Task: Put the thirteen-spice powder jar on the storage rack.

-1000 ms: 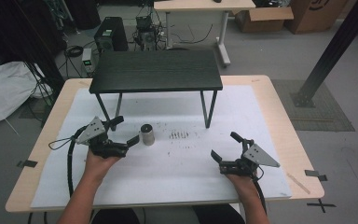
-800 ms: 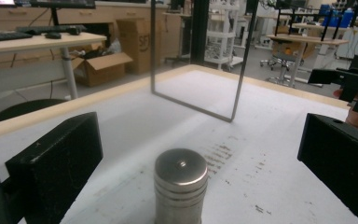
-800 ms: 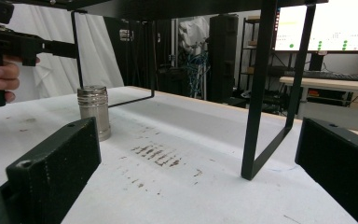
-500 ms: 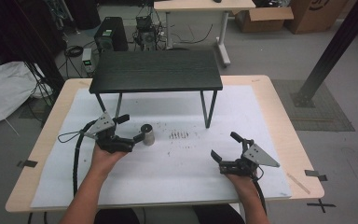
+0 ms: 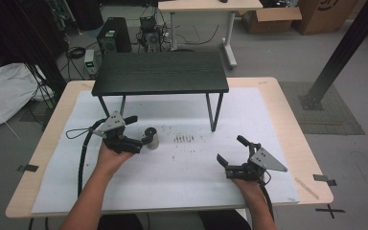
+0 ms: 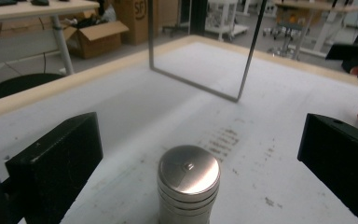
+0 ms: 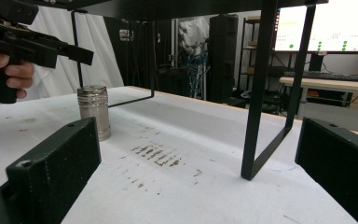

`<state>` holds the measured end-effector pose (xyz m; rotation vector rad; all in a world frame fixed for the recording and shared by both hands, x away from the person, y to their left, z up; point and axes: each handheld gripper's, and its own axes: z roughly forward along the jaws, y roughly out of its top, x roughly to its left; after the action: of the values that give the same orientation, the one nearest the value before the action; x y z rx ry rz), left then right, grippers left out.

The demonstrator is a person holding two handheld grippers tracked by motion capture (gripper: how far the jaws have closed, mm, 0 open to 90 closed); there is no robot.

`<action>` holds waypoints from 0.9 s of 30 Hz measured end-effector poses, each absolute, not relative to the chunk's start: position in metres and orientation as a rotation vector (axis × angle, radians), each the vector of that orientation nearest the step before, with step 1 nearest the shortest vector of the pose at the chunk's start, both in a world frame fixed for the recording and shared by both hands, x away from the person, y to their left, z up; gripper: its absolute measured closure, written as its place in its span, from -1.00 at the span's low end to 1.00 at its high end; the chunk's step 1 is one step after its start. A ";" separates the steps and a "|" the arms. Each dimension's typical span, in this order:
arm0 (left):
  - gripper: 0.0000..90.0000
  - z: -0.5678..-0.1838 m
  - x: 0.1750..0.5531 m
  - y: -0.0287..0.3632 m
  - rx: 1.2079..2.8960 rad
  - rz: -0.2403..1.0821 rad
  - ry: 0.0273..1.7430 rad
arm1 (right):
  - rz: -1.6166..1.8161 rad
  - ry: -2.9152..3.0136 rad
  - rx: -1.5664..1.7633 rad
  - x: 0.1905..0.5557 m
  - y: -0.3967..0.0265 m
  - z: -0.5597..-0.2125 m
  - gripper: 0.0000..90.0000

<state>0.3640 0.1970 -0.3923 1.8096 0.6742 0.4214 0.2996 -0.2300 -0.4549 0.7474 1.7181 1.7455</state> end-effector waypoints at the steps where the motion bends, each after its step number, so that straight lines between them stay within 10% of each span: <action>1: -0.99 -0.392 0.365 0.196 1.817 0.420 0.674 | 1.746 1.718 0.748 0.300 -0.230 -0.455 -1.00; 27: -0.98 -0.417 0.382 0.181 1.955 0.401 0.722 | 1.752 1.715 0.752 0.300 -0.231 -0.455 -1.00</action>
<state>0.3822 0.1809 -0.4175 1.9547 0.7217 0.4007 0.3001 -0.2307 -0.4550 0.7524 1.7150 1.7524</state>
